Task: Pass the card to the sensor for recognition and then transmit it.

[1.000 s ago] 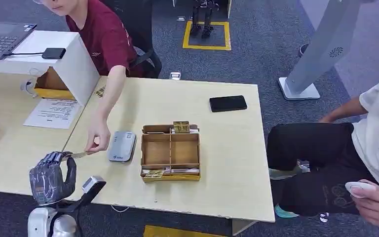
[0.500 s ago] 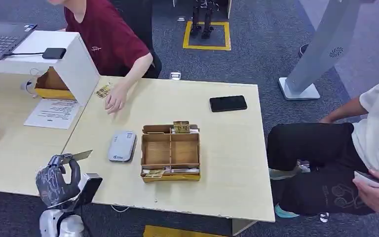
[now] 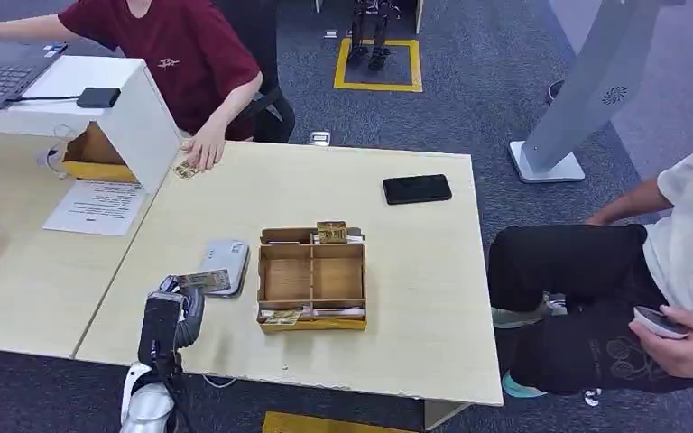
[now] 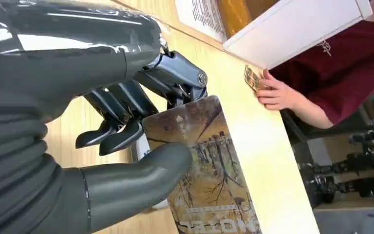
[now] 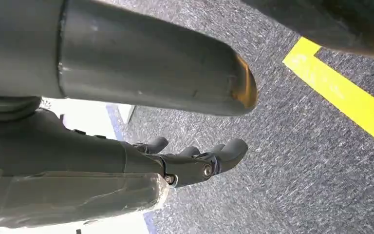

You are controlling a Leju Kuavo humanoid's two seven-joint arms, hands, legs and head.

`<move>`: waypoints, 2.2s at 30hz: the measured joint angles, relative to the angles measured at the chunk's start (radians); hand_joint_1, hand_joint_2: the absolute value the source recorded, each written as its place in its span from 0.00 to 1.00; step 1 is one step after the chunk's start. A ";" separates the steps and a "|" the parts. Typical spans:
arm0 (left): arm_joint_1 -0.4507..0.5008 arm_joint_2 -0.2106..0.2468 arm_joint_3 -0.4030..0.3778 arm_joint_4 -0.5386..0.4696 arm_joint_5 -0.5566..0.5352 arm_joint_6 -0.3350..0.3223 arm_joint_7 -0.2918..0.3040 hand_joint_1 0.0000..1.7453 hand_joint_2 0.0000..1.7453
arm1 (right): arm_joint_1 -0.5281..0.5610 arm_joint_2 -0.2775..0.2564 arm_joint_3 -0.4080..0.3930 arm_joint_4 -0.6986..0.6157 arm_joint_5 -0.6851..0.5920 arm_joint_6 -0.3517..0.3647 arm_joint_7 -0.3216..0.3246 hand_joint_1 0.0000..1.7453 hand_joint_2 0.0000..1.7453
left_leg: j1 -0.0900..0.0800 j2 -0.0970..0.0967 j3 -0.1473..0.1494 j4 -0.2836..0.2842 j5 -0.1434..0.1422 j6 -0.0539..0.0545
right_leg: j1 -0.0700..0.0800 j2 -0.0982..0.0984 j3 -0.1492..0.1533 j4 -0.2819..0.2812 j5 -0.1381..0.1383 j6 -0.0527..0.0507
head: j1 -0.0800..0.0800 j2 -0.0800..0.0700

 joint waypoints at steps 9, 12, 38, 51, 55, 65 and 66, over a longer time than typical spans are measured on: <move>-0.039 0.021 -0.007 0.033 0.000 0.048 0.019 1.00 1.00 | 0.000 0.001 0.000 0.000 0.032 0.006 0.010 0.00 0.00 | 0.000 0.000 0.000 0.000 0.000 0.000 | 0.000 0.000 0.000 0.000 0.000 0.000 | 0.000 0.000; -0.060 0.026 -0.004 0.064 -0.002 0.071 0.019 1.00 1.00 | 0.000 0.004 0.001 0.000 0.044 0.011 0.013 0.00 0.00 | 0.000 0.000 0.000 0.000 0.000 0.000 | 0.000 0.000 0.000 0.000 0.000 0.000 | 0.000 0.000; -0.196 0.048 0.042 0.305 -0.174 0.199 0.043 1.00 1.00 | -0.002 0.014 0.002 0.000 0.101 0.026 0.012 0.00 0.00 | 0.000 0.000 0.000 0.000 0.000 0.000 | 0.000 0.000 0.000 0.000 0.000 0.000 | 0.000 0.000; -0.228 0.049 0.042 0.386 -0.197 0.214 0.058 1.00 1.00 | -0.002 0.016 0.002 0.000 0.119 0.029 0.008 0.00 0.00 | 0.000 0.000 0.000 0.000 0.000 0.000 | 0.000 0.000 0.000 0.000 0.000 0.000 | 0.000 0.000; -0.241 0.049 0.044 0.410 -0.200 0.225 0.058 1.00 1.00 | -0.002 0.016 0.002 0.000 0.126 0.031 0.008 0.00 0.00 | 0.000 0.000 0.000 0.000 0.000 0.000 | 0.000 0.000 0.000 0.000 0.000 0.000 | 0.000 0.000; -0.260 0.048 0.058 0.437 -0.177 0.186 0.051 1.00 1.00 | -0.002 0.017 0.002 0.000 0.137 0.038 0.006 0.00 0.00 | 0.000 0.000 0.000 0.000 0.001 0.000 | 0.000 0.000 0.001 0.000 0.000 0.000 | 0.000 0.000; -0.260 0.048 0.058 0.437 -0.164 0.169 0.049 1.00 1.00 | -0.002 0.017 0.002 0.000 0.137 0.038 0.006 0.00 0.00 | 0.000 0.000 0.000 0.000 0.001 0.000 | 0.000 0.000 0.001 0.000 0.000 0.000 | 0.000 0.000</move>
